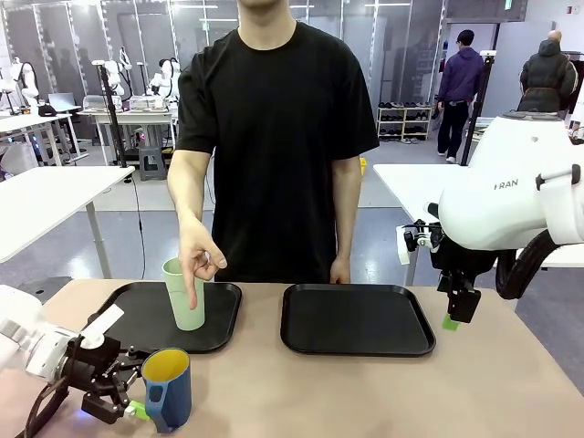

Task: Sort and store the cups by type.
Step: Pick up the Handle plastic cup and place it into the empty Flat Tray.

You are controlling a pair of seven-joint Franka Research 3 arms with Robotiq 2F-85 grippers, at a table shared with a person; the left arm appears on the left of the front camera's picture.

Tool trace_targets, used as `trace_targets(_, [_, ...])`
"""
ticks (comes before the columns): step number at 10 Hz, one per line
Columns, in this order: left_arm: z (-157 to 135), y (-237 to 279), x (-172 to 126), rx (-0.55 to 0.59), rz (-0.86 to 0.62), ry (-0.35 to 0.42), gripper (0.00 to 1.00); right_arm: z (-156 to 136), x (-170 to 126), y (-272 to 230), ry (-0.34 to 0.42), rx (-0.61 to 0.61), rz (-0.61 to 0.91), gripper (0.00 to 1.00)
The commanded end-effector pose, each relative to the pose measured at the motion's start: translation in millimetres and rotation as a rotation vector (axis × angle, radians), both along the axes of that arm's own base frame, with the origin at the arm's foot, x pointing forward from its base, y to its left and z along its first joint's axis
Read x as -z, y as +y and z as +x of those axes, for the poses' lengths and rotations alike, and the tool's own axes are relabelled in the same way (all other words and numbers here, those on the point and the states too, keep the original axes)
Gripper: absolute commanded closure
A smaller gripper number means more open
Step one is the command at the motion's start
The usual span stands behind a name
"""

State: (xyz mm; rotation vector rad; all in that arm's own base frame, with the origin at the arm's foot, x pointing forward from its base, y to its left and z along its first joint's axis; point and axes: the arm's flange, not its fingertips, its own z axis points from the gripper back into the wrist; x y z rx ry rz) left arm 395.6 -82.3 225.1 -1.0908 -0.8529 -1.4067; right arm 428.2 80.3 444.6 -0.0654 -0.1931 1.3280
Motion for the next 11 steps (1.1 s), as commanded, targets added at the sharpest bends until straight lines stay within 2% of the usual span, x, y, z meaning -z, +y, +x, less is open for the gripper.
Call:
trace_targets(1, [6, -11, 6, -0.008, -0.046, -0.017, 0.00, 0, 0, 0, -0.009, 0.012, 0.001, 0.00])
trace_targets(11, [7, -35, 26, 0.056, -0.118, -0.009, 0.00, 0, 0, 0, -0.009, 0.012, 0.001, 0.00])
